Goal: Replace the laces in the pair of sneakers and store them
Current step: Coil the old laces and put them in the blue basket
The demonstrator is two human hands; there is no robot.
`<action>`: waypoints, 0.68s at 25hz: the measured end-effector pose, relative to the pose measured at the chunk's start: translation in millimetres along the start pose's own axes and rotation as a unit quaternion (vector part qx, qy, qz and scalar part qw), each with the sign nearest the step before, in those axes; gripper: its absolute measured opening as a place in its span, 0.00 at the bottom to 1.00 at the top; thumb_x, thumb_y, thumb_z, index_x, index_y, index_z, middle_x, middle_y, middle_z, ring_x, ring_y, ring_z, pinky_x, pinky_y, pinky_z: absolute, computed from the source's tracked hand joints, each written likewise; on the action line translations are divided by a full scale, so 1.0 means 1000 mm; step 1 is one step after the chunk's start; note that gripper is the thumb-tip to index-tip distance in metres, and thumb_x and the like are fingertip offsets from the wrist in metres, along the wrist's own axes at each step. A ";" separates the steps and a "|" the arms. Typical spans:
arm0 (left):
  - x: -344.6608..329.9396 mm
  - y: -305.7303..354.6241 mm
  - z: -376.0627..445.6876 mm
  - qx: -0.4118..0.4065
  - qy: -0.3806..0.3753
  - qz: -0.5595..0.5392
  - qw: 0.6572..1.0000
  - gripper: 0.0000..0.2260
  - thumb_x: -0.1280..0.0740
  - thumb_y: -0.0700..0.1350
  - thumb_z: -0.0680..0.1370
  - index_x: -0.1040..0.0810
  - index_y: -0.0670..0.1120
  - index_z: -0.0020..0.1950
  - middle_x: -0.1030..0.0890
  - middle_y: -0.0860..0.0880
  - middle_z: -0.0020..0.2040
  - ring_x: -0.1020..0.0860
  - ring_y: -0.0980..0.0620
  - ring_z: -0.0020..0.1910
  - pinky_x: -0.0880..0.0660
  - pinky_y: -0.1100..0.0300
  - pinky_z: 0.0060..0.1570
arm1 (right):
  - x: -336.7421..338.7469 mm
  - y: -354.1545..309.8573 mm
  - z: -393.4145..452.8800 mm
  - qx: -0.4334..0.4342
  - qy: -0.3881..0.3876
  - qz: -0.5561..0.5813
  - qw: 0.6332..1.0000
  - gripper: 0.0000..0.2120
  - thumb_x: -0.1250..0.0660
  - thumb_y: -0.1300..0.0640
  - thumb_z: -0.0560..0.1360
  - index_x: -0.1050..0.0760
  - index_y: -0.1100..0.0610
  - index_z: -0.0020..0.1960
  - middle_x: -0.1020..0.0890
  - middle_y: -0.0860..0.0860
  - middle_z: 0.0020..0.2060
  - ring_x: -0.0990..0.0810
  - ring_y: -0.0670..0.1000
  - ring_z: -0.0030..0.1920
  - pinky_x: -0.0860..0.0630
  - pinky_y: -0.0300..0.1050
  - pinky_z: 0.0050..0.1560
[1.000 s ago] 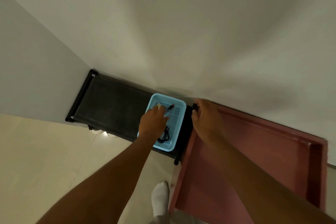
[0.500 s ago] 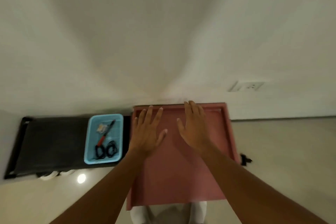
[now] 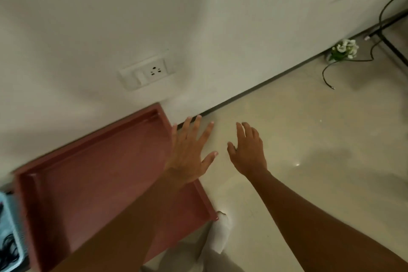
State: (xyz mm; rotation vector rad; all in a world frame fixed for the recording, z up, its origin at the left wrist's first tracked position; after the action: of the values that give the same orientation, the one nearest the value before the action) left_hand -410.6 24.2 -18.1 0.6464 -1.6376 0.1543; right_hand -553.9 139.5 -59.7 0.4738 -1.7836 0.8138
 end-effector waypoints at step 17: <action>-0.201 0.031 0.194 -0.078 -0.116 0.130 0.982 0.40 0.49 0.73 0.79 0.60 0.56 0.83 0.54 0.43 0.84 0.55 0.36 0.82 0.54 0.28 0.75 | -0.318 0.211 0.099 -0.144 -0.178 0.031 0.973 0.26 0.30 0.52 0.79 0.33 0.53 0.74 0.31 0.57 0.69 0.25 0.64 0.61 0.21 0.57 0.54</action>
State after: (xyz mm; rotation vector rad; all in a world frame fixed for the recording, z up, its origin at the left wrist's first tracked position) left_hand -587.2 25.7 -236.0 0.3365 -1.9362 0.1416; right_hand -646.5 192.2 -439.6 0.3896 -2.2172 0.5185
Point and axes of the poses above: each hand's wrist, its own z-axis towards the middle knuckle, its own x-axis out of the back of the hand, y = z × x, the point moved 8 cm from there along z, towards the middle knuckle
